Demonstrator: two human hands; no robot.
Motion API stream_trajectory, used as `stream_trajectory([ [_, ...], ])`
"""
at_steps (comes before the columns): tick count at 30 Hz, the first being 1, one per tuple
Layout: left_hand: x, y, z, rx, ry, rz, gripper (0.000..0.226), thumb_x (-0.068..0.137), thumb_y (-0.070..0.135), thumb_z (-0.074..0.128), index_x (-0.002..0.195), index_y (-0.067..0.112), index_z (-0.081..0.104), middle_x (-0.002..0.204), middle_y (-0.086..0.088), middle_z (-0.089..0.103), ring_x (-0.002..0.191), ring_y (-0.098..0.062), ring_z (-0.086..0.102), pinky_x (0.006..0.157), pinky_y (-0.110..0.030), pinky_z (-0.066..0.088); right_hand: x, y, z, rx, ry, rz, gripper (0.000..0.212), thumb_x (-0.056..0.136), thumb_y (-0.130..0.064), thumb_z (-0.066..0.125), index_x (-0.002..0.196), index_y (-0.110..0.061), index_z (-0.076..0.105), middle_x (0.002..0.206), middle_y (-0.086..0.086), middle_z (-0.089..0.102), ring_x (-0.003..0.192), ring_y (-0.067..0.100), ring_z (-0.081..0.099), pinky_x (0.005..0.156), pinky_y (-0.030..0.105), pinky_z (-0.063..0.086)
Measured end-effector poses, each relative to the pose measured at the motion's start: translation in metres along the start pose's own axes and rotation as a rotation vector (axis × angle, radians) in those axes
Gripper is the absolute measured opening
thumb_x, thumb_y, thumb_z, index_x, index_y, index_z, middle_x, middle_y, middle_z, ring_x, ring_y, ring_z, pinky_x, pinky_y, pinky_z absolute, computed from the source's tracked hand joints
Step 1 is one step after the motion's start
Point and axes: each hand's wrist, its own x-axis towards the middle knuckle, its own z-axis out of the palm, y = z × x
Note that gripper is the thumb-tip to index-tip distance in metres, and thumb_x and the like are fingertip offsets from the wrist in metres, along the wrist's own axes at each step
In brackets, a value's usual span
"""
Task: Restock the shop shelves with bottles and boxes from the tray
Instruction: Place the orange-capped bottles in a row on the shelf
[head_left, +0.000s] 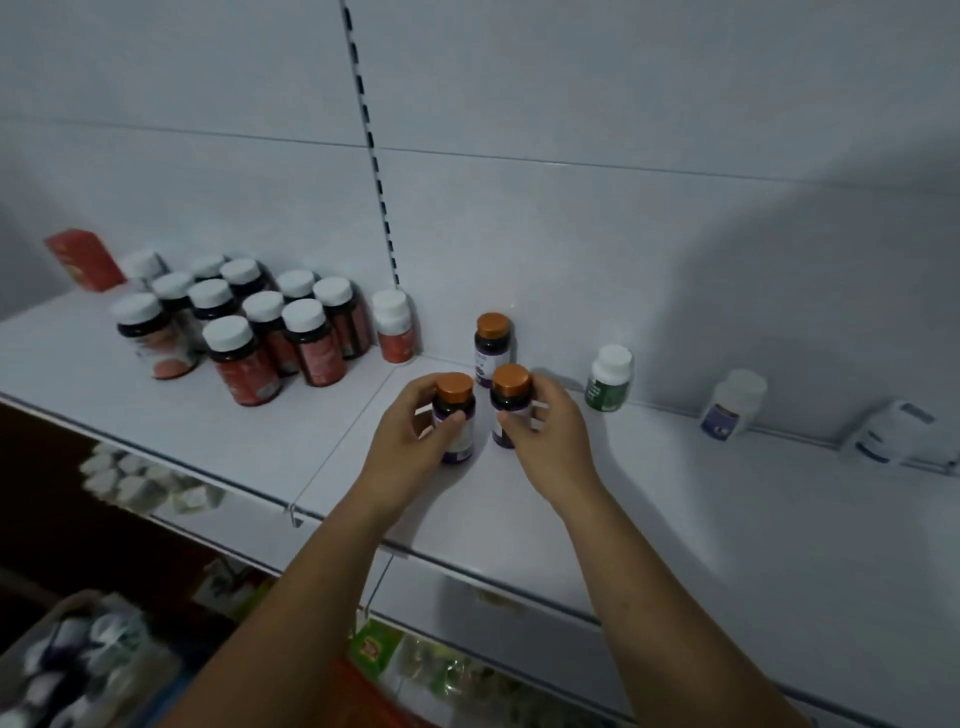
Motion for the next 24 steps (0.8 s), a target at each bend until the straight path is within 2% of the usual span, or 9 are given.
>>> stream_trajectory([
  [4, 0.013, -0.014, -0.005, -0.091, -0.078, -0.028, 0.045, 0.098, 0.009, 0.071, 0.137, 0.023, 0.055, 0.133, 0.007, 0.066, 0.122, -0.006, 0.063, 0.099, -0.024, 0.053, 0.02, -0.001, 0.023, 0.015, 0.056, 0.013, 0.039, 0.095, -0.015, 0.071, 0.129, -0.034, 0.065, 0.123, -0.015, 0.07, 0.118, 0.009, 0.064, 0.105, 0.045, 0.054],
  [7, 0.025, -0.022, -0.003, -0.119, -0.191, -0.018, 0.059, 0.093, 0.009, 0.073, 0.145, 0.021, 0.046, 0.133, 0.001, 0.064, 0.121, -0.012, 0.064, 0.093, -0.025, 0.056, 0.021, -0.006, 0.039, 0.068, 0.099, 0.055, 0.046, 0.097, -0.01, 0.064, 0.121, -0.049, 0.066, 0.12, -0.018, 0.072, 0.116, 0.007, 0.066, 0.102, 0.038, 0.057],
  [9, 0.034, -0.027, -0.001, -0.096, -0.275, 0.023, 0.063, 0.093, 0.002, 0.07, 0.147, 0.023, 0.046, 0.132, 0.0, 0.065, 0.121, -0.016, 0.065, 0.096, -0.035, 0.059, 0.017, -0.01, 0.046, 0.104, 0.135, 0.091, 0.05, 0.101, -0.009, 0.058, 0.111, -0.058, 0.066, 0.114, -0.024, 0.073, 0.112, 0.0, 0.067, 0.096, 0.028, 0.056],
  [12, 0.045, -0.032, -0.001, -0.057, -0.373, 0.07, 0.072, 0.093, -0.007, 0.064, 0.153, 0.025, 0.041, 0.136, 0.003, 0.064, 0.126, -0.015, 0.063, 0.106, -0.045, 0.055, 0.013, -0.012, 0.055, 0.129, 0.214, 0.115, 0.044, 0.104, -0.01, 0.053, 0.111, -0.05, 0.069, 0.108, -0.026, 0.075, 0.106, -0.004, 0.068, 0.09, 0.021, 0.052],
  [14, 0.048, -0.035, -0.002, -0.058, -0.402, 0.068, 0.079, 0.093, -0.008, 0.063, 0.158, 0.029, 0.035, 0.139, 0.003, 0.062, 0.128, -0.015, 0.063, 0.106, -0.049, 0.054, 0.012, -0.012, 0.061, 0.126, 0.246, 0.121, 0.042, 0.105, -0.011, 0.05, 0.111, -0.048, 0.07, 0.105, -0.026, 0.075, 0.104, -0.003, 0.069, 0.09, 0.021, 0.052],
  [19, 0.049, -0.038, -0.001, -0.068, -0.413, 0.027, 0.092, 0.086, 0.007, 0.061, 0.163, 0.037, 0.023, 0.146, 0.005, 0.057, 0.129, -0.012, 0.062, 0.107, -0.052, 0.054, 0.013, -0.011, 0.069, 0.117, 0.277, 0.115, 0.042, 0.106, -0.006, 0.044, 0.12, -0.036, 0.07, 0.111, -0.019, 0.074, 0.105, -0.002, 0.069, 0.093, 0.02, 0.051],
  [22, 0.05, -0.037, 0.001, -0.07, -0.408, 0.01, 0.094, 0.085, 0.009, 0.062, 0.165, 0.036, 0.02, 0.152, 0.004, 0.053, 0.136, -0.01, 0.056, 0.112, -0.051, 0.05, 0.016, -0.014, 0.066, 0.098, 0.277, 0.108, 0.041, 0.105, -0.005, 0.045, 0.112, -0.038, 0.07, 0.104, -0.022, 0.073, 0.098, -0.006, 0.069, 0.088, 0.016, 0.051],
  [24, 0.051, -0.037, 0.002, -0.066, -0.398, 0.007, 0.095, 0.084, 0.009, 0.062, 0.165, 0.035, 0.019, 0.154, 0.004, 0.052, 0.138, -0.011, 0.055, 0.113, -0.051, 0.049, 0.018, -0.014, 0.065, 0.095, 0.274, 0.115, 0.041, 0.105, -0.005, 0.045, 0.11, -0.038, 0.071, 0.102, -0.021, 0.073, 0.097, -0.004, 0.069, 0.089, 0.02, 0.053],
])
